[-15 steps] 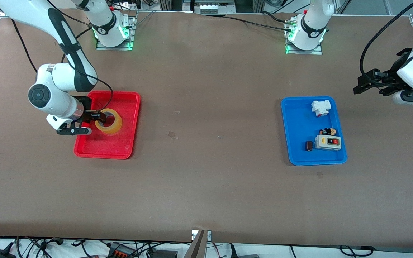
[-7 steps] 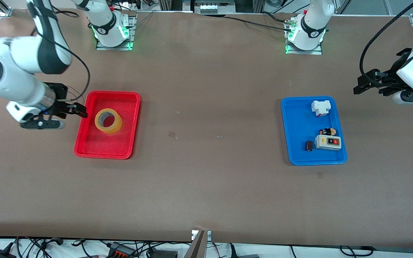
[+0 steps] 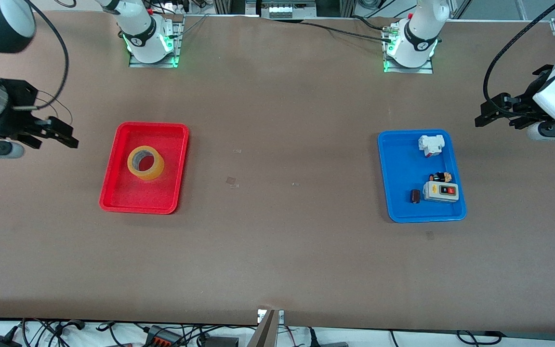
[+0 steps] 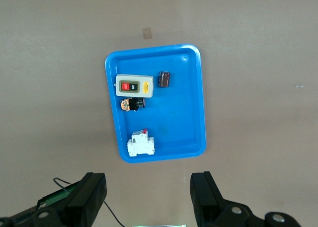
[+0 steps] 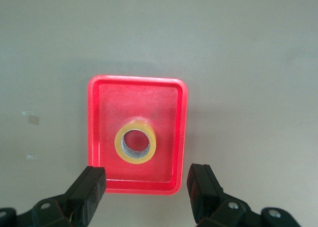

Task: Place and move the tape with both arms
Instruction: 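Open the right gripper and lift it away from the tray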

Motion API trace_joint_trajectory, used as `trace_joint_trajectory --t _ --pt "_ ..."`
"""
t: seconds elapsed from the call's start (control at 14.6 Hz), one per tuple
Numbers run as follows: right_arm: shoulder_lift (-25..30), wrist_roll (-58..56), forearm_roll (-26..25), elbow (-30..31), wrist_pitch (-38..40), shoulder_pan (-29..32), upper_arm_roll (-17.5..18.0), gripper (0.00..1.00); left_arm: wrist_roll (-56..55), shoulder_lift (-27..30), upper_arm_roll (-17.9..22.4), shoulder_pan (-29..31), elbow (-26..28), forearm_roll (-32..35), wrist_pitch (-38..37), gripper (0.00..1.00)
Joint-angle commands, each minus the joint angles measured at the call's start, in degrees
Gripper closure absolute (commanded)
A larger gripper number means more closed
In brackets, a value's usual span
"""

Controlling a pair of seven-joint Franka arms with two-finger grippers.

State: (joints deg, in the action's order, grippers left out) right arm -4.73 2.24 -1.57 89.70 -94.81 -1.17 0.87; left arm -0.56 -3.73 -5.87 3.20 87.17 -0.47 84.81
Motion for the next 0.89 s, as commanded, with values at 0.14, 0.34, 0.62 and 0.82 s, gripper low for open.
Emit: trace_joint_trajectory --t 0.14,0.34,0.62,0.82 --pt "2.9 2.5 0.5 -6.7 10.3 1.0 0.7 0.02 1.4 0.0 -0.2 0.3 -0.4 0.5 -0.3 0.00" --pt "5.3 1.4 0.4 -4.3 12.7 0.9 0.7 0.01 1.4 0.0 -0.2 0.3 -0.4 0.5 -0.3 0.00" --pt "5.1 1.4 0.4 -4.4 13.0 0.8 0.9 0.01 1.4 0.0 -0.2 0.3 -0.4 0.5 -0.3 0.00" --pt "4.6 1.4 0.5 -4.0 12.0 0.7 1.1 0.01 1.4 0.0 -0.1 0.3 -0.4 0.5 -0.3 0.00"
